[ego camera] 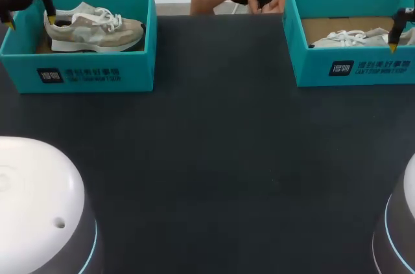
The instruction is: Take the shoe out of the shoebox, open the shoe tongue, remove and reinsert the insole, then place the shoe into the shoebox
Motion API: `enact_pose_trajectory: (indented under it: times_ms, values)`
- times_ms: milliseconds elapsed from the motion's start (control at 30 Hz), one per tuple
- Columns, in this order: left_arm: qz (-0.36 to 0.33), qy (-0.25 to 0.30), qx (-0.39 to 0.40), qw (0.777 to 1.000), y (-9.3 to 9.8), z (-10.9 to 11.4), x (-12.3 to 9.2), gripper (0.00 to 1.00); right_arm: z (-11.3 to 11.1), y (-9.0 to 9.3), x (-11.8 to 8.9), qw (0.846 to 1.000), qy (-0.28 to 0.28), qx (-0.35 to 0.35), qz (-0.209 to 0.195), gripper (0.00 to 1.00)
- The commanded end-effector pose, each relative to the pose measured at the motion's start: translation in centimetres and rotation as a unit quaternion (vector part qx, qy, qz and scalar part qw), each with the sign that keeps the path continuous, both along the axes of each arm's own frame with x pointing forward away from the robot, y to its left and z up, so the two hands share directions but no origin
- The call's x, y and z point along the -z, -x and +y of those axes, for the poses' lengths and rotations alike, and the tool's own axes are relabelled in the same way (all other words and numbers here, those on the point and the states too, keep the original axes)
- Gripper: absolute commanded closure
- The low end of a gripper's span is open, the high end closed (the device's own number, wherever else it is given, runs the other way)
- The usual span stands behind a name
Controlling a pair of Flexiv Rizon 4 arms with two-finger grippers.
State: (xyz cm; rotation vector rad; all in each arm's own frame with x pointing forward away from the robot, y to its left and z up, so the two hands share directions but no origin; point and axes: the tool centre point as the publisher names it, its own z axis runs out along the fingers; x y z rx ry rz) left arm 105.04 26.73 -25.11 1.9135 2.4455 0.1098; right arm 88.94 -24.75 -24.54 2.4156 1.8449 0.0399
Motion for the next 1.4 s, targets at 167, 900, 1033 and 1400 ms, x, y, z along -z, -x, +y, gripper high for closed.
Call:
enact_pose_trajectory:
  times_ms: [167, 900, 1033, 1400]
  values:
    - [0.011, -0.024, 0.024, 0.999, -5.5, 2.6, 1.4, 0.00, 0.0, 0.1, 0.0, 1.000, 0.000, 0.000, -0.001, 0.00]
    - [-0.004, -0.025, 0.120, 0.992, -12.4, 1.8, 4.8, 0.04, 0.0, 0.1, 0.0, 1.000, 0.000, 0.000, -0.001, 0.00]
    - [-0.001, -0.024, 0.126, 0.992, -12.7, 1.3, 5.6, 0.09, 0.0, 0.1, 0.0, 1.000, 0.000, 0.000, -0.001, 0.00]
    - [0.010, -0.017, 0.131, 0.991, -13.6, 2.0, 7.2, 0.53, 0.0, 0.1, 0.0, 1.000, 0.000, 0.000, -0.001, 0.00]
